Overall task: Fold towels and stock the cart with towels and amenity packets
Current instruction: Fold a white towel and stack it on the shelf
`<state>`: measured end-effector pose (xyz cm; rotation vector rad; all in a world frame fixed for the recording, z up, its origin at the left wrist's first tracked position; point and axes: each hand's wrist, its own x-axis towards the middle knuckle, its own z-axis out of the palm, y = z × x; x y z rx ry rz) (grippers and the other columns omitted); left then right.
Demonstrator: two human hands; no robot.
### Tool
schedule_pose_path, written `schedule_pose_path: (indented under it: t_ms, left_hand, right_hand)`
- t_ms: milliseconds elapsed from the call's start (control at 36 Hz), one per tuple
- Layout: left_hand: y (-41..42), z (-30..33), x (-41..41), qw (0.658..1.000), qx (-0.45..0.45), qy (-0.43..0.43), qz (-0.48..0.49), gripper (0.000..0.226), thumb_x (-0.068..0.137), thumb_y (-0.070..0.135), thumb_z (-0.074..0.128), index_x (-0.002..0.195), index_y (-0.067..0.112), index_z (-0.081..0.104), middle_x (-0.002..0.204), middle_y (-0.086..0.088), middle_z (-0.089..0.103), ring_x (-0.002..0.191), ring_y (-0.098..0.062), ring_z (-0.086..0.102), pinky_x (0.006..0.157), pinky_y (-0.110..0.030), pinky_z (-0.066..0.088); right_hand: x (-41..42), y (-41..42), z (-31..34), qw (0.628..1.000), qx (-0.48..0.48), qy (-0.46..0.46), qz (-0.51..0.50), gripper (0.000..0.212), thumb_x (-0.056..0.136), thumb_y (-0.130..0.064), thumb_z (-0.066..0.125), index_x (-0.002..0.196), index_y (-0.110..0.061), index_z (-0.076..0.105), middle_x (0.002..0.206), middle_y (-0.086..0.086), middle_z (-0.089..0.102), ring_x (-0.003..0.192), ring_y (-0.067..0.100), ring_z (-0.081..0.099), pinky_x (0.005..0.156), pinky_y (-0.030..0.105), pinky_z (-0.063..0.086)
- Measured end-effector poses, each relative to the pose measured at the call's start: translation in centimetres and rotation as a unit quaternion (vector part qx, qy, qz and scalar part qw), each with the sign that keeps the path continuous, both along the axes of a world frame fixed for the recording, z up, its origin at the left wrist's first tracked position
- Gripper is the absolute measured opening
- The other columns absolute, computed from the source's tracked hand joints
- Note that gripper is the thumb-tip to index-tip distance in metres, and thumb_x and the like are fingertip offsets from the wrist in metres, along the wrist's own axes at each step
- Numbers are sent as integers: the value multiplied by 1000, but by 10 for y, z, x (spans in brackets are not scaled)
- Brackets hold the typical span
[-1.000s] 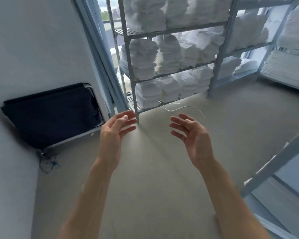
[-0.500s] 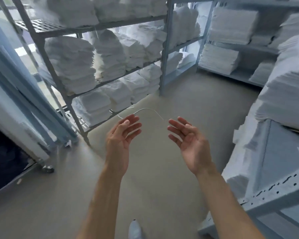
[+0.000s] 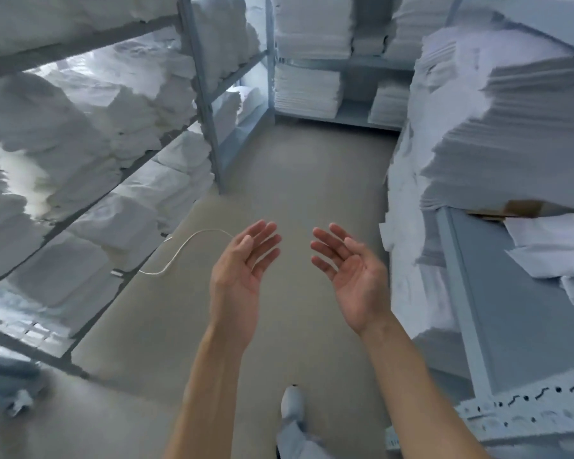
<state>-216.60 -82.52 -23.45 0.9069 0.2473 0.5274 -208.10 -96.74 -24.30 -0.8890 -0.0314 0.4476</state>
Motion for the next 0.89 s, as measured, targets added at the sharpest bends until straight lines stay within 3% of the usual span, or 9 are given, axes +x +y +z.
schedule_pose_path:
  t_ms: [306,444,639,889]
  left_hand:
    - [104,-11,145,992,107,58,46,26,100,5,44,108,6,68,113,-16,69,104,-29,65,100,-45,48]
    - [132,0,219,993,102,34,42,25,88,16,53,103,5,69,106,-13,71,100,-29,66,96,-44,51]
    - [142,-11,313,993,108,40,-26,21,95,7,49,104,2,68,106,-14,71,100,-30,65,96,-45,50]
    - [147,-31,446,974,102,46,-199,26,99,4,45,107,4,70,117,-19,70,111,-34,64,98,-42,49]
  right_hand:
    - [145,110,-21,998,2,-22,-64,30,99,-5,37,121,0,57,116,21,67,96,27,64,84,38,49]
    - [208,149,-16,997,10,-50,-65,29,98,-3,37,117,-2,60,112,20,68,93,27,65,80,36,50]
    - [283,161,-23,993,-13,-53,-108,30,98,-4,38,118,0,60,111,19,70,93,25,66,79,34,52]
    - [371,142,-39,960,-39,-32,-276,28,97,-5,40,111,-5,64,106,17,72,93,27,66,80,37,52]
